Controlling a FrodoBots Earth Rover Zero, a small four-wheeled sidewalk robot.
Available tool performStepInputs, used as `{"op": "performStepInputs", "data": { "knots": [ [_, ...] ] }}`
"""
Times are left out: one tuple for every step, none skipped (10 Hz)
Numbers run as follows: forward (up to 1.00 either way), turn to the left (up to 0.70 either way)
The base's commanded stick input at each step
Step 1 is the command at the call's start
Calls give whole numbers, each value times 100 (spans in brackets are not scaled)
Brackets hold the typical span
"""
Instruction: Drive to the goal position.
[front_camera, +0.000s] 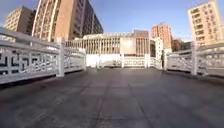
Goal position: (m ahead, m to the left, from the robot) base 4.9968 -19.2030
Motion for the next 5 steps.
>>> {"op": "performStepInputs", "data": {
  "knots": [
    [45, 0],
    [45, 0],
    [45, 0],
    [45, 0],
    [45, 0]
  ]
}}
